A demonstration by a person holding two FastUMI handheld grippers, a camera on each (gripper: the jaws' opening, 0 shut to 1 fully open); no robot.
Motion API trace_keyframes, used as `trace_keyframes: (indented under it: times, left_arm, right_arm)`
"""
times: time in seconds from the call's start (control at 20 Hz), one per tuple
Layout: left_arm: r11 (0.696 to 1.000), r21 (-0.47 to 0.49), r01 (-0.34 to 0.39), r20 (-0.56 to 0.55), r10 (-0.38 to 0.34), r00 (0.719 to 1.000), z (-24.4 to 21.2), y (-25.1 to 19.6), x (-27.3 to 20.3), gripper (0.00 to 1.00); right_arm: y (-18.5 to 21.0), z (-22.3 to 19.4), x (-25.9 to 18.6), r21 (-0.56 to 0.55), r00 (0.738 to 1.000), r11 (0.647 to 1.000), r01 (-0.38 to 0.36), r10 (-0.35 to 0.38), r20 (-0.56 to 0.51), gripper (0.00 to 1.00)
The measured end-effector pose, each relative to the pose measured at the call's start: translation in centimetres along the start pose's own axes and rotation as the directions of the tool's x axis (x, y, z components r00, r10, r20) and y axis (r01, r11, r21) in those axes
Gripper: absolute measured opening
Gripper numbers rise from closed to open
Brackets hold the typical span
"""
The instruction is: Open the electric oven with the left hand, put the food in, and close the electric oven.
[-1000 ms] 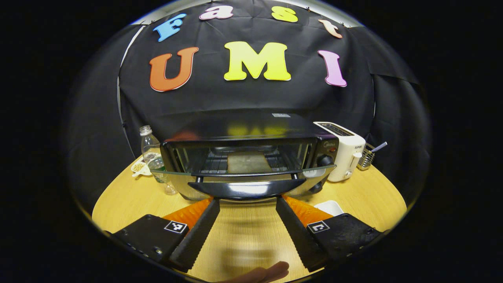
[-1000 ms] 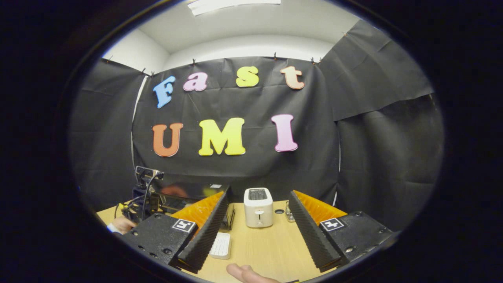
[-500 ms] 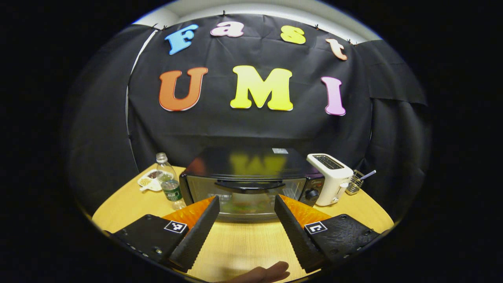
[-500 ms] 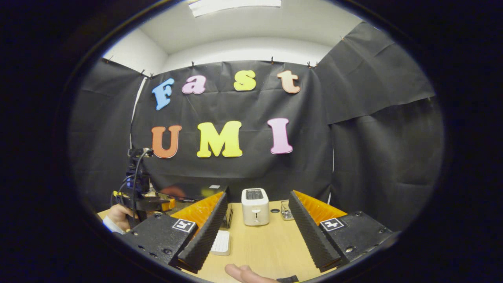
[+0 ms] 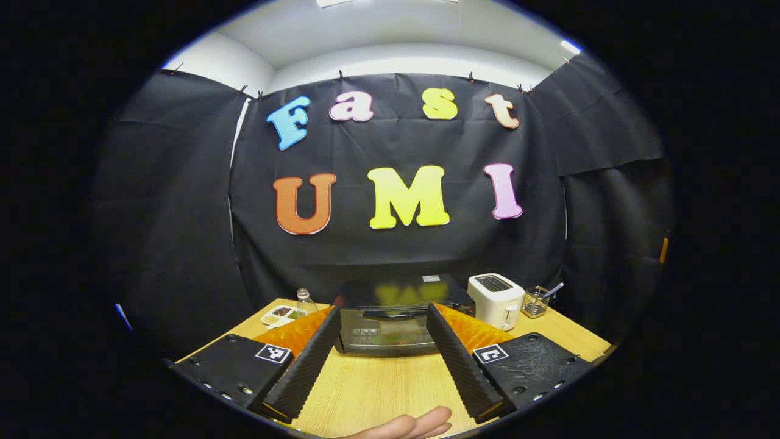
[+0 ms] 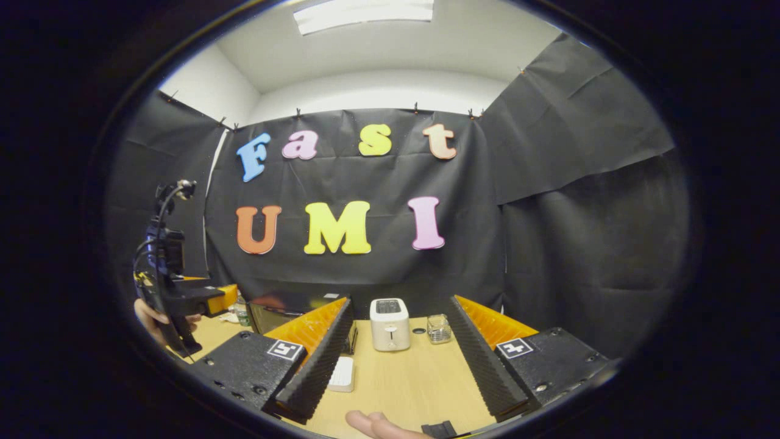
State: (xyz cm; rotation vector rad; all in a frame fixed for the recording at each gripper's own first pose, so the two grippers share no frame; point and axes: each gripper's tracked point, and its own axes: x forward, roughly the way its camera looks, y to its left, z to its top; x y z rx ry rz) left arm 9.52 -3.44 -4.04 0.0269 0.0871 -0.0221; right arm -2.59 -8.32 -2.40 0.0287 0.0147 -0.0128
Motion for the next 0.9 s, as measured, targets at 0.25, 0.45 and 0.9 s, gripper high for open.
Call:
trace_keyframes:
  times: [0.25,0.45,0.9]
  left_arm:
    - [1.000,-0.022,-0.023,0.082,0.024,0.996,3.2,1.1,-6.5,0.88]
    - [0.998,-0.062,-0.001,0.096,0.007,0.995,2.9,0.7,-10.5,0.95]
    - [0.999,-0.040,-0.003,0.070,0.006,0.998,0.3,0.6,-13.4,0.87]
  right_arm:
    - [-0.5,-0.1,-2.8,-0.012,1.000,1.000,-0.005,0.005,0.023,0.99]
    - [-0.9,0.1,-4.3,-0.009,0.999,1.000,0.003,-0.003,0.038,1.00]
    - [-1.2,-1.0,-4.7,-0.009,1.000,1.000,0.000,0.000,0.023,1.00]
